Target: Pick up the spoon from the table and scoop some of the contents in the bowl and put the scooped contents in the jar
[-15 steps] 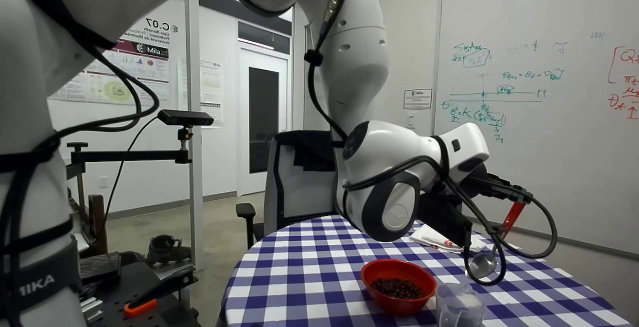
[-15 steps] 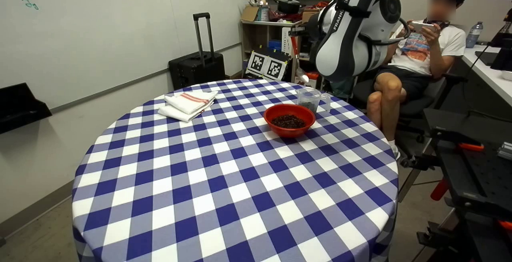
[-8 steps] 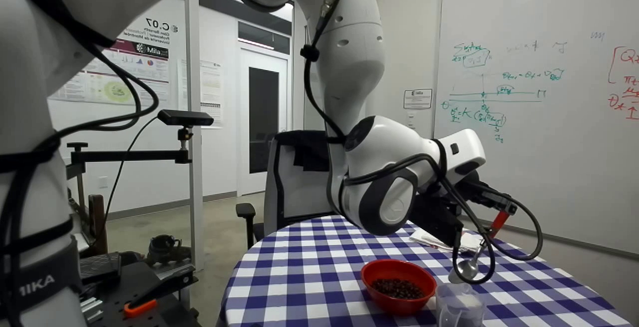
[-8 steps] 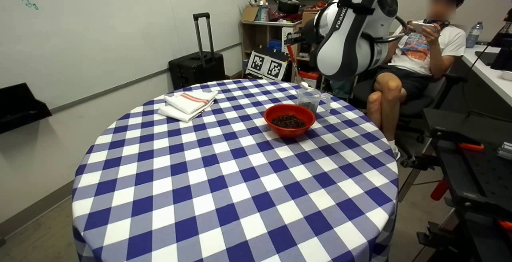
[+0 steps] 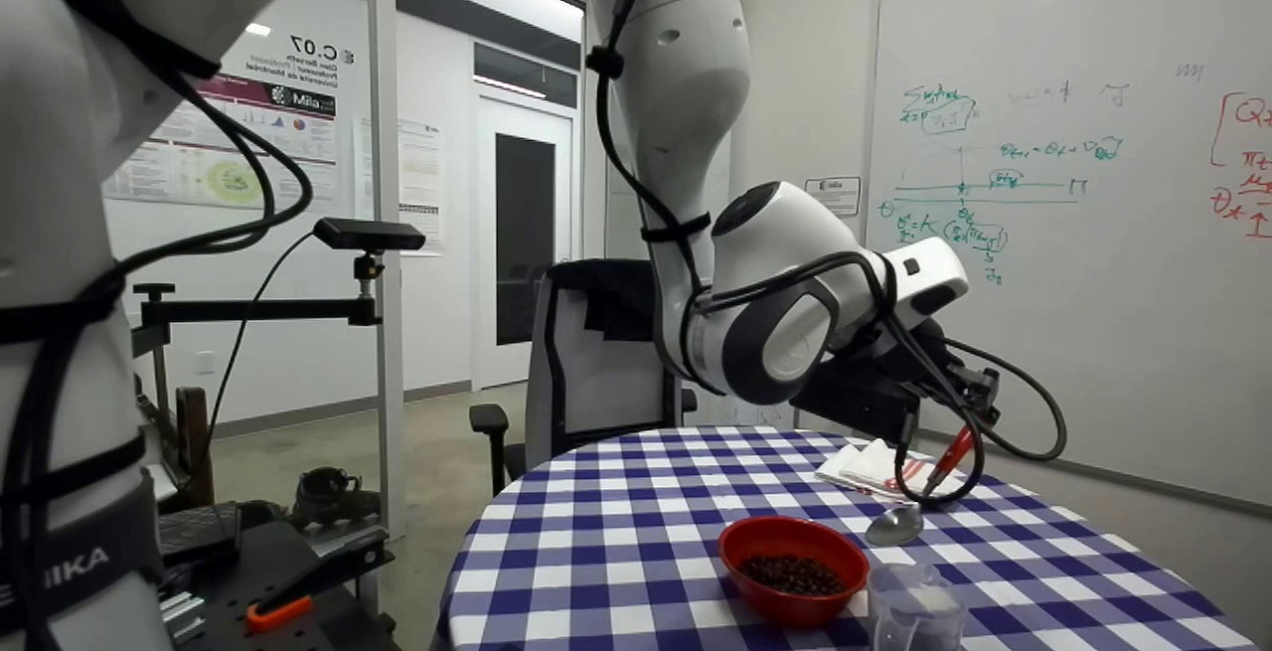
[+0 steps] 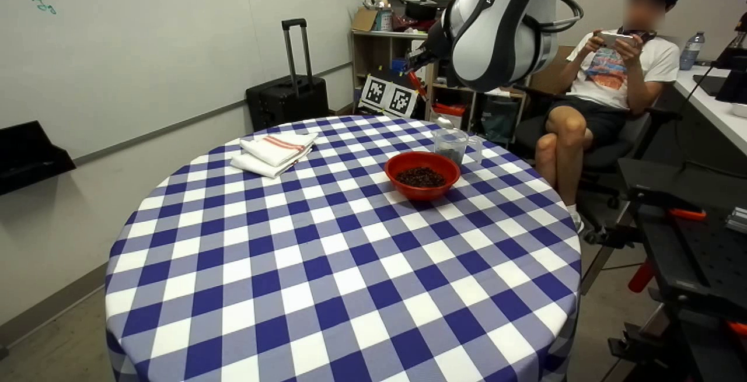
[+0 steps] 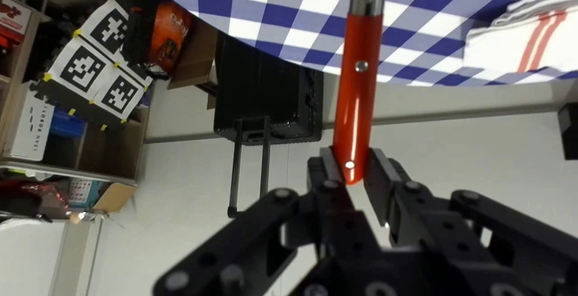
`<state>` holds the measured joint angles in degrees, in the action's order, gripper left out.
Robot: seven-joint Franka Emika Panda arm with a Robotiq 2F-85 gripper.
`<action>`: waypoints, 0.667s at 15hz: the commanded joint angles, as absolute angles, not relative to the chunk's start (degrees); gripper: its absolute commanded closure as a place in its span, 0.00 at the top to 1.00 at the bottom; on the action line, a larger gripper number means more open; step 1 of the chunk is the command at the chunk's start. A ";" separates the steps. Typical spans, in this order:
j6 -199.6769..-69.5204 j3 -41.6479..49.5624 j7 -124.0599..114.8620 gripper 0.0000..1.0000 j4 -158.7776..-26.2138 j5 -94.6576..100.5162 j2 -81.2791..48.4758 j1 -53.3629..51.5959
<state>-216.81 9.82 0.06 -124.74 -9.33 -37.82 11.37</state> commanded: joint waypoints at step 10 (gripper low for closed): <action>-191.16 19.44 4.89 0.05 -125.74 -12.29 -32.72 -7.25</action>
